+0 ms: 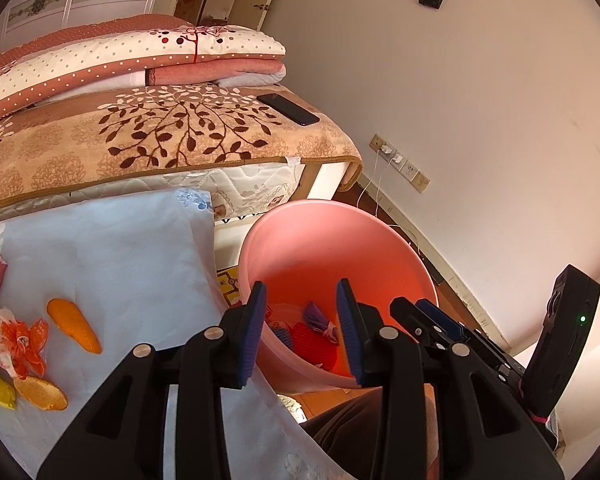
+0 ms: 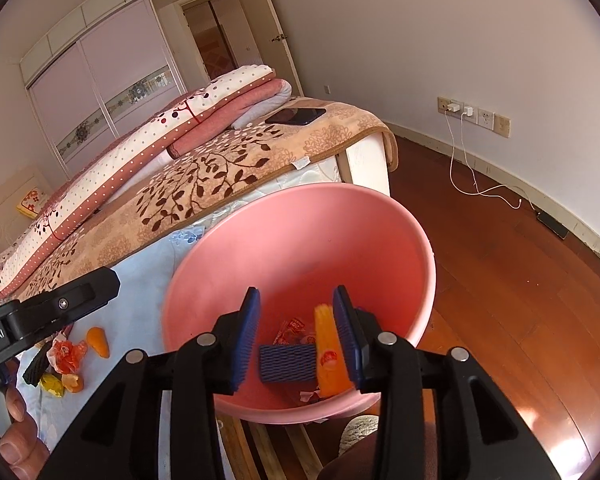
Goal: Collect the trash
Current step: 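Open both grippers over the pink bin to drop the yellow and blue nets, then withdraw both open grippers from the bin back over the bed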
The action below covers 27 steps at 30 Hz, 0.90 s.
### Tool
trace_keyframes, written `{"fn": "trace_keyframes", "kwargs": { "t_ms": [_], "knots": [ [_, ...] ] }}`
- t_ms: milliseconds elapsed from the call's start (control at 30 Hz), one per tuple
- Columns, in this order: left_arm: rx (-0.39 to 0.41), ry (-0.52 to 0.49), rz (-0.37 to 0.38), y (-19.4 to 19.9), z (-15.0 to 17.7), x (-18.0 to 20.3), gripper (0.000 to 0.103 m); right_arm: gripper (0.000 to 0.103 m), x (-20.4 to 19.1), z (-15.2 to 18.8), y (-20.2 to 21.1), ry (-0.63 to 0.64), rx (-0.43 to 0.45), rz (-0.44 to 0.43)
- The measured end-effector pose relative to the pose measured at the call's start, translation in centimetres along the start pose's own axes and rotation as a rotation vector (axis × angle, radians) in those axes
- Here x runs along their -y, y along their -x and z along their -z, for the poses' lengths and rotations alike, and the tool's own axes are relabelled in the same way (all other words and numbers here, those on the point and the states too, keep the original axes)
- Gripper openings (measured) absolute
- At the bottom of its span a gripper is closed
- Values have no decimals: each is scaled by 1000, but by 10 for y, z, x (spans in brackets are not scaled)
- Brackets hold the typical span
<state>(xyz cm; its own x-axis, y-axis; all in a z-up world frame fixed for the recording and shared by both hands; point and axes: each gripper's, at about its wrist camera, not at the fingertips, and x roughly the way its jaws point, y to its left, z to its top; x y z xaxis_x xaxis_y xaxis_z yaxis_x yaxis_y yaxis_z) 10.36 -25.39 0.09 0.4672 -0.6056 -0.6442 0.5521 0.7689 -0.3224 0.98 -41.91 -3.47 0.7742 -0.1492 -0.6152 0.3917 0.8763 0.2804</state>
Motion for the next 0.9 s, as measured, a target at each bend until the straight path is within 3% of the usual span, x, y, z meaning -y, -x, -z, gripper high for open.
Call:
{"fn": "trace_keyframes", "kwargs": {
  "t_ms": [333,900],
  "knots": [
    [20,-35,-64,20,16,-5,36,37,-19,7,14,36,7,-72],
    [76,4,-204,84,54,-56,36,37,-84,41,26,162,-50,-211]
  ]
}}
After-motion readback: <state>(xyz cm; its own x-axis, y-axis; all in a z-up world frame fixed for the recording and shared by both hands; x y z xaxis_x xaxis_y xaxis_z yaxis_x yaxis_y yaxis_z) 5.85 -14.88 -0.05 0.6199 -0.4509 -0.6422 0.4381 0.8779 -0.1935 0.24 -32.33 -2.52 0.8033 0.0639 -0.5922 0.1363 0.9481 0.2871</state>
